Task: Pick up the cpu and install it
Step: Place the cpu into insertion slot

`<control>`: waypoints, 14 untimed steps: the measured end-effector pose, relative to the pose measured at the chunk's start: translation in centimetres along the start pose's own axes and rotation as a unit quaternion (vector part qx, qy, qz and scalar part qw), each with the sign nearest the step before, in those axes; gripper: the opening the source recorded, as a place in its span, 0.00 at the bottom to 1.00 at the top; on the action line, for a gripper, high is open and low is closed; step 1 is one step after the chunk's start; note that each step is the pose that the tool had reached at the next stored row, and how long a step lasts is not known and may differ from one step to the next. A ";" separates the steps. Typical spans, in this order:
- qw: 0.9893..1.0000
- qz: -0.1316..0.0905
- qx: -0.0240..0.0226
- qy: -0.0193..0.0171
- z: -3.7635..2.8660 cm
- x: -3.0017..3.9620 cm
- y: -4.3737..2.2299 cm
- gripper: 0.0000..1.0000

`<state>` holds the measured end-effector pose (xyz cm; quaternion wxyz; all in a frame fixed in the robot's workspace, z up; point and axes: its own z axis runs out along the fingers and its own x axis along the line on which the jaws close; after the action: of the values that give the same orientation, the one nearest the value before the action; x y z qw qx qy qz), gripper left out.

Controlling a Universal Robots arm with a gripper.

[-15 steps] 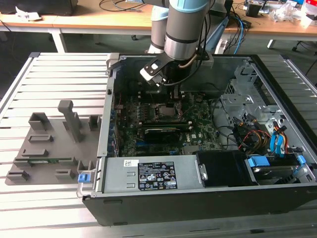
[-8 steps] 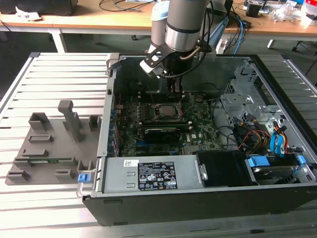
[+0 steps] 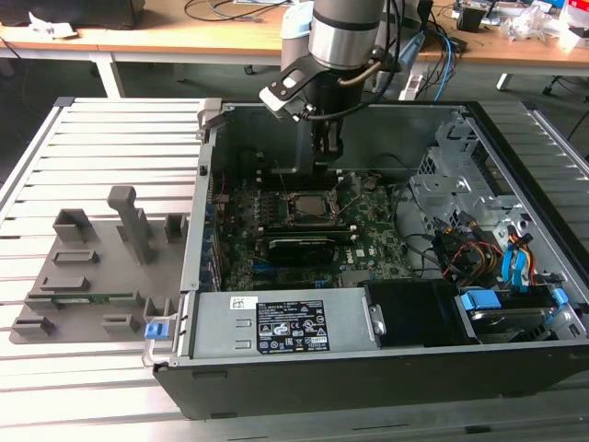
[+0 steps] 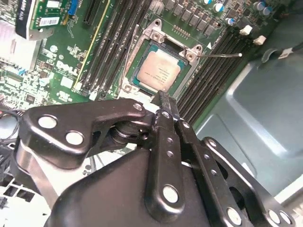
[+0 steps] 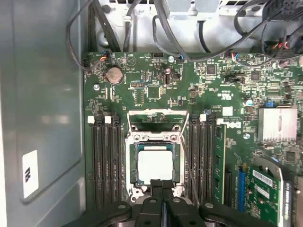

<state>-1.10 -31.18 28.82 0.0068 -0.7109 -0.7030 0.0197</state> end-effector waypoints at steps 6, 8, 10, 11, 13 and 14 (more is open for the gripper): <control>1.000 0.000 0.000 0.000 -1.94 -0.04 -0.07 0.11; 1.000 0.000 0.000 0.000 -1.94 -0.04 -0.07 0.11; 1.000 0.000 0.000 0.000 -1.95 -0.04 -0.07 0.11; 1.000 0.000 0.000 0.000 -1.95 -0.04 -0.07 0.11; 1.000 0.000 0.000 0.000 -1.95 -0.04 -0.07 0.11; 1.000 0.000 0.000 0.000 -1.95 -0.04 -0.07 0.11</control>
<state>-1.10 -31.18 30.77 0.0069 -0.7109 -0.7030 0.0196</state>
